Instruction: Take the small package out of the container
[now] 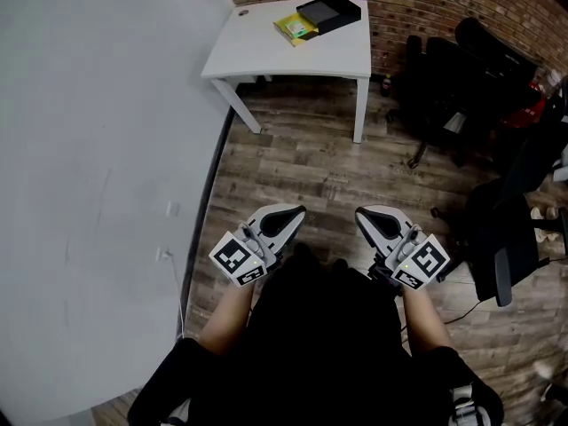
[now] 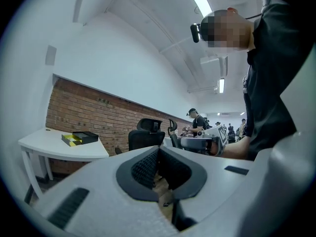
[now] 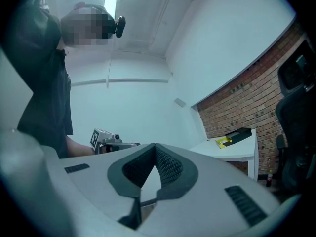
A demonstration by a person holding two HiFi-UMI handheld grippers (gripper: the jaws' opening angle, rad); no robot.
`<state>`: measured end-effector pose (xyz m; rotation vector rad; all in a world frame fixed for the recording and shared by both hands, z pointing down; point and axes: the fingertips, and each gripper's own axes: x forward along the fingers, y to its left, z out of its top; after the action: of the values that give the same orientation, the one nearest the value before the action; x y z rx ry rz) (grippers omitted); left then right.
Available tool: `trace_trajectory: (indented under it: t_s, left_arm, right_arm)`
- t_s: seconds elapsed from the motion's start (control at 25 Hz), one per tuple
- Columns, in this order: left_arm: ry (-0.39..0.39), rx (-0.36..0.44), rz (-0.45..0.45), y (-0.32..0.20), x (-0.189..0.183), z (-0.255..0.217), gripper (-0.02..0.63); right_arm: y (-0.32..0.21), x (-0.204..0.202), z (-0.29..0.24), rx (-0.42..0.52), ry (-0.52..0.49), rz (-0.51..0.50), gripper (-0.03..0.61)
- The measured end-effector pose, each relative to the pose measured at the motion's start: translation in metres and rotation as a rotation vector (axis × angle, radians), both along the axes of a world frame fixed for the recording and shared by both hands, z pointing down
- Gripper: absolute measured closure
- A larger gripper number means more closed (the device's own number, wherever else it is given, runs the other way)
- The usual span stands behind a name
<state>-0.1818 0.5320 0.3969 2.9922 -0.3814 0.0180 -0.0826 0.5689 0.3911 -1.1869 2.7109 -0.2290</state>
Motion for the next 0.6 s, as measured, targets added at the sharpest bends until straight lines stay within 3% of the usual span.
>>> trace_trajectory:
  t_s: [0.6]
  left_arm:
    - [0.04, -0.047, 0.03, -0.048, 0.028, 0.013, 0.598]
  right_arm:
    - [-0.04, 0.028, 0.008, -0.04, 0.063, 0.034, 0.572]
